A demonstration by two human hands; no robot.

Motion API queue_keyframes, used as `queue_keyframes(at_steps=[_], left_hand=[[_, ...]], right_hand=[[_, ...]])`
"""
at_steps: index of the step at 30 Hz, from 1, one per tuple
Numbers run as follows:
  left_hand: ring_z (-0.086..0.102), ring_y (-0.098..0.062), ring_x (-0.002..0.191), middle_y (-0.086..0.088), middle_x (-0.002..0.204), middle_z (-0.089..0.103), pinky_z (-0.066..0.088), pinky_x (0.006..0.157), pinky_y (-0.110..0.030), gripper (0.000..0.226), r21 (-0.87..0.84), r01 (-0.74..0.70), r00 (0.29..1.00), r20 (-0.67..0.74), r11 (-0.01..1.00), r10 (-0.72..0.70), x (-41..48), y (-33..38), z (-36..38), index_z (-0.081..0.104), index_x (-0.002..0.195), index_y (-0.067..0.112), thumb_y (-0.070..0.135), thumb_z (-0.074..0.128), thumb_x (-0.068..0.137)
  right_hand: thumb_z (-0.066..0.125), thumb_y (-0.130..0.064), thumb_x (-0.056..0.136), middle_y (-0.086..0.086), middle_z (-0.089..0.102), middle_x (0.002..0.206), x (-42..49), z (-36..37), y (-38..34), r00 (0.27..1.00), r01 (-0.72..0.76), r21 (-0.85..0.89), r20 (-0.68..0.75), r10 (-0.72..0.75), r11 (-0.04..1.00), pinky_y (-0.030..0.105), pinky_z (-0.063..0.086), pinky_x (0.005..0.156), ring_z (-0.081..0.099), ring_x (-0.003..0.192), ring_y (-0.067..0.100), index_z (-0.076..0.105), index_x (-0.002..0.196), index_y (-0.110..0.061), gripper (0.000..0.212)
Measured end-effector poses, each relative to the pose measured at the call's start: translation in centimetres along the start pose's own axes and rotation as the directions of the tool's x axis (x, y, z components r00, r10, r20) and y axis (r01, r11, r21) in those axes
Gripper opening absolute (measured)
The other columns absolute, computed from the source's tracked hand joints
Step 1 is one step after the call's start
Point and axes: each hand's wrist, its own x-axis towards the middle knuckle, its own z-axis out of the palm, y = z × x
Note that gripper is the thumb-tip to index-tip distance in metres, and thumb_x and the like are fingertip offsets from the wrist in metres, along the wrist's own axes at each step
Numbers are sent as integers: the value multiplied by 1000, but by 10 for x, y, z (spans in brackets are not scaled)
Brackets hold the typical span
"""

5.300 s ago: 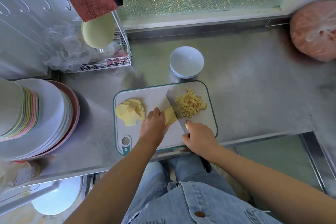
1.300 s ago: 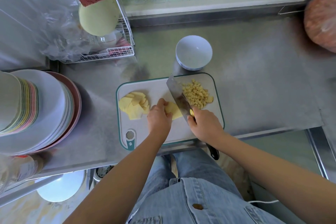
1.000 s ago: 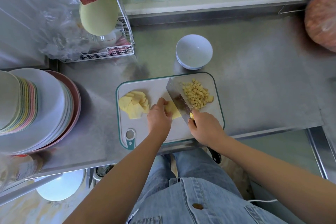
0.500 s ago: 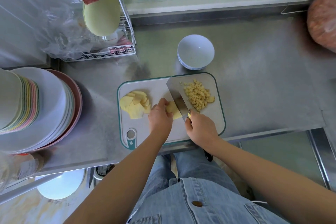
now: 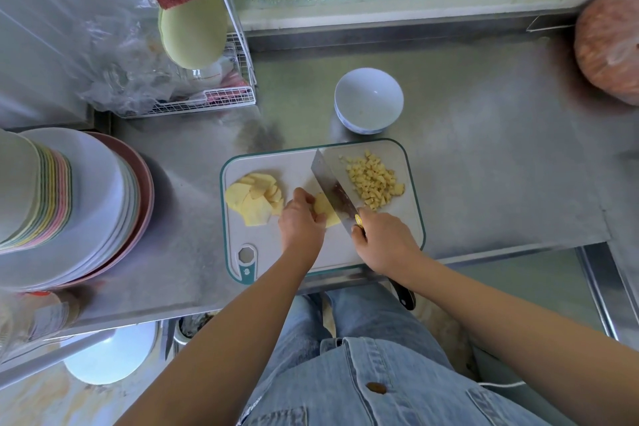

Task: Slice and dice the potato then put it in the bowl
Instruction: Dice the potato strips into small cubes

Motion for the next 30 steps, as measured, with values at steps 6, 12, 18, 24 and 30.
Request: queue_keyframes(at_steps=[6, 12, 18, 24, 30], left_hand=[[60, -23, 83, -5, 90, 63, 54, 75, -37, 23, -25, 32, 999, 3, 999, -32, 1, 1, 0, 54, 101, 15, 9, 66, 83], [59, -24, 83, -5, 90, 63, 54, 75, -38, 21, -45, 44, 999, 12, 998, -44, 1, 1, 0, 56, 99, 13, 5, 64, 82], [62, -24, 79, -5, 85, 64, 54, 70, -36, 22, -43, 20, 1000, 7, 999, -19, 0, -1, -1, 54, 99, 15, 8, 66, 82], [60, -23, 82, -5, 90, 64, 53, 72, -36, 19, -48, 61, 998, 0, 997, -61, -1, 1, -2, 54, 99, 10, 14, 66, 84], [58, -20, 81, -4, 90, 65, 44, 65, -26, 16, -66, 89, 996, 6, 994, -89, -2, 1, -3, 58, 98, 10, 12, 65, 83]], right_hand=[[42, -21, 95, -2, 38, 63, 3, 6, 0, 1000, -19, 2, 8, 19, 1000, 31, 29, 59, 43, 65, 24, 38, 78, -13, 20], [43, -23, 95, 4, 52, 73, 9, 20, -4, 997, -27, 7, -68, 27, 1000, 31, 36, 60, 55, 70, 26, 41, 81, -15, 16], [45, -25, 96, -3, 38, 57, 8, 18, 2, 996, -19, 77, -90, 26, 997, 32, 30, 56, 51, 60, 27, 43, 79, -11, 22], [45, -23, 94, -3, 36, 58, 4, 3, 4, 999, 30, 71, -37, -28, 997, 32, 29, 57, 40, 57, 21, 32, 67, -17, 30], [42, -22, 95, -4, 35, 61, 1, 3, -2, 1000, 6, -4, 24, -6, 1000, 31, 28, 59, 40, 63, 22, 23, 63, -22, 37]])
